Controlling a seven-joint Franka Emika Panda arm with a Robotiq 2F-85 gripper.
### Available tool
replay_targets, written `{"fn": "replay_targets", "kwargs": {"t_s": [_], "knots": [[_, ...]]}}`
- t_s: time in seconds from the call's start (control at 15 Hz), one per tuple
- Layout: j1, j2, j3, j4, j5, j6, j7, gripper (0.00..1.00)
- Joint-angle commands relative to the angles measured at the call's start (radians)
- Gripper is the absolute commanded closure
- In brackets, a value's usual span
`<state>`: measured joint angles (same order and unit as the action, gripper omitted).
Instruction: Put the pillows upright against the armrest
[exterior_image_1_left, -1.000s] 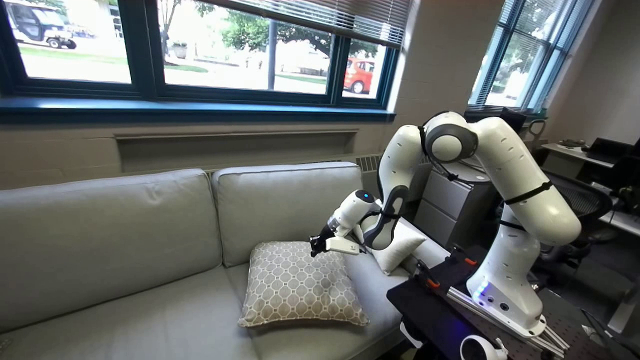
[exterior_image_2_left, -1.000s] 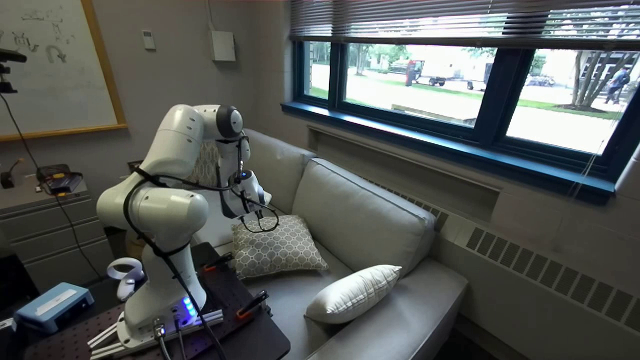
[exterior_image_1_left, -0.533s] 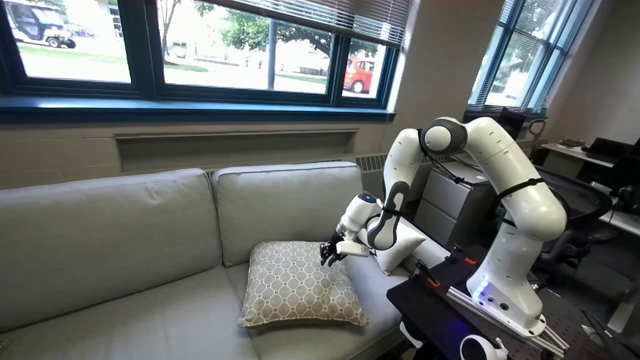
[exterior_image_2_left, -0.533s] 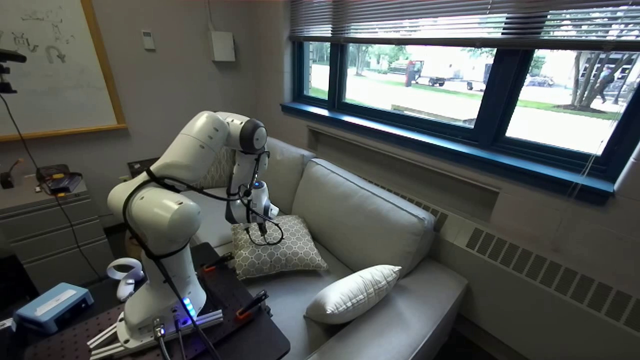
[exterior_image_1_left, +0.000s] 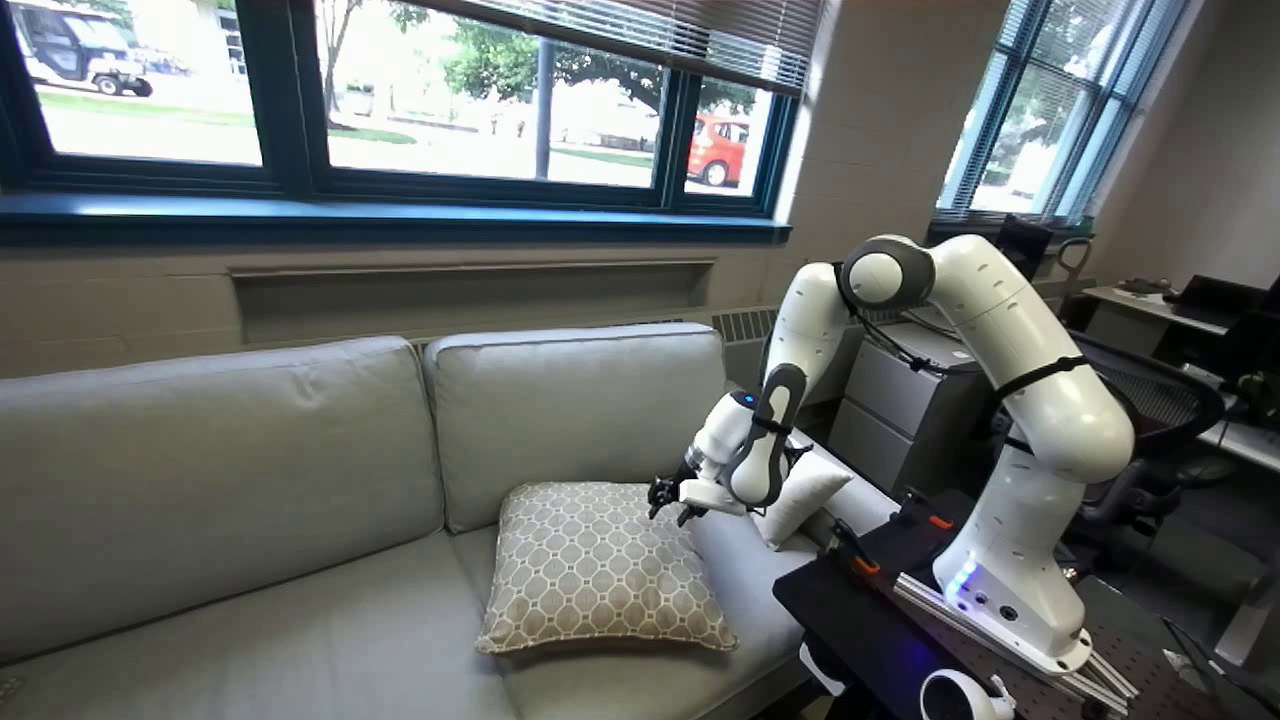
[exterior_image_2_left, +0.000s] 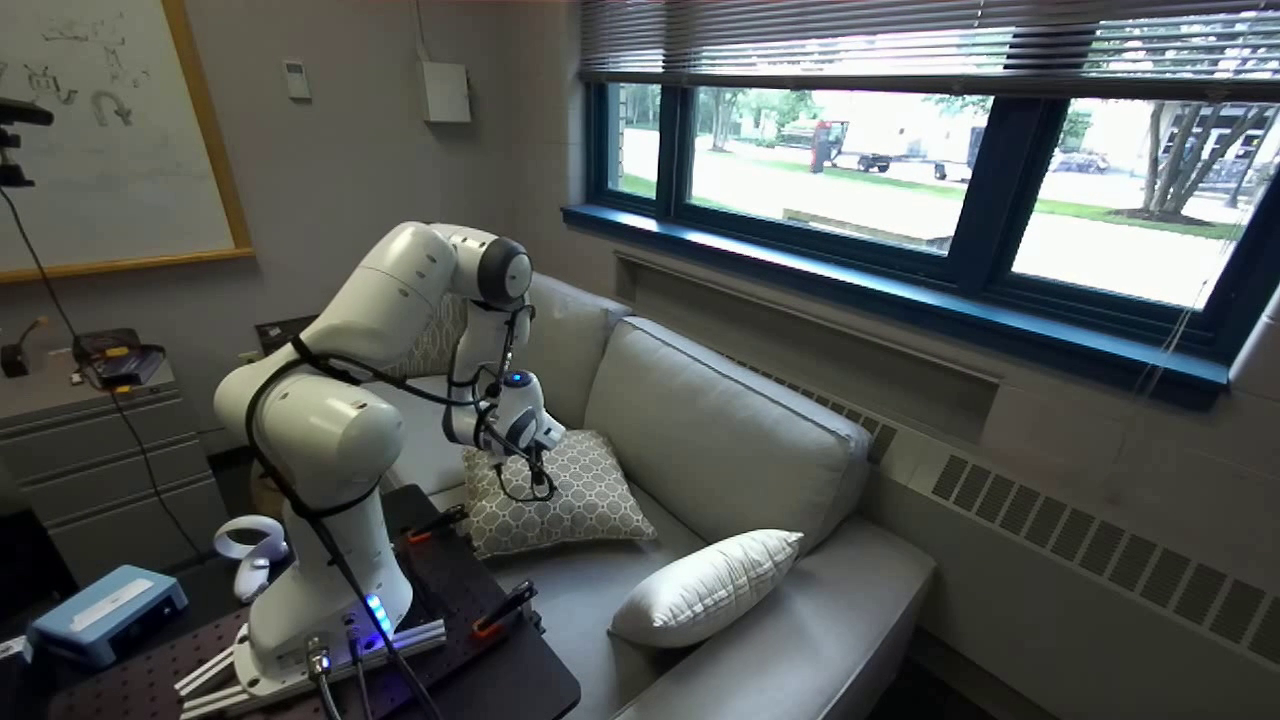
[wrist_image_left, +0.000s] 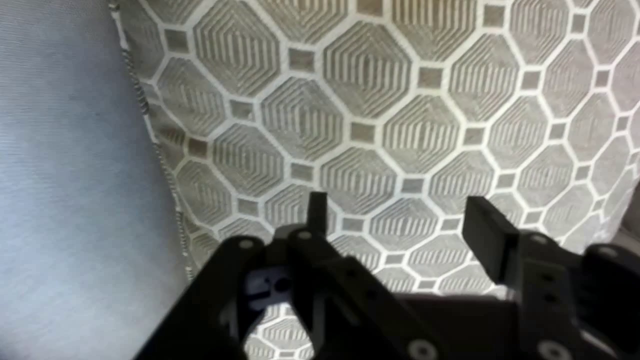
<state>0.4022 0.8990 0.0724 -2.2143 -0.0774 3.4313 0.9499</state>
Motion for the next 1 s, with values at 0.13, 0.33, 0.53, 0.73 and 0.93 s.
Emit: {"fn": "replay_targets", "kwargs": {"t_s": [0.13,0.33,0.53,0.73,0.93], "knots": [[-0.160,-0.025,0.074,-0.045,0.207,0.035,-0.165,0.00],[-0.366,0.024,0.207,-0.012,0.166,0.034,-0.217,0.00],[-0.544,0.093,0.330,0.010,0.182,-0.015,-0.231,0.00],[-0.653,0.182,0.405,0.085,0.237,-0.024,-0.208,0.00],[-0.620,0.254,0.372,0.174,0.320,0.085,-0.186,0.00]]}}
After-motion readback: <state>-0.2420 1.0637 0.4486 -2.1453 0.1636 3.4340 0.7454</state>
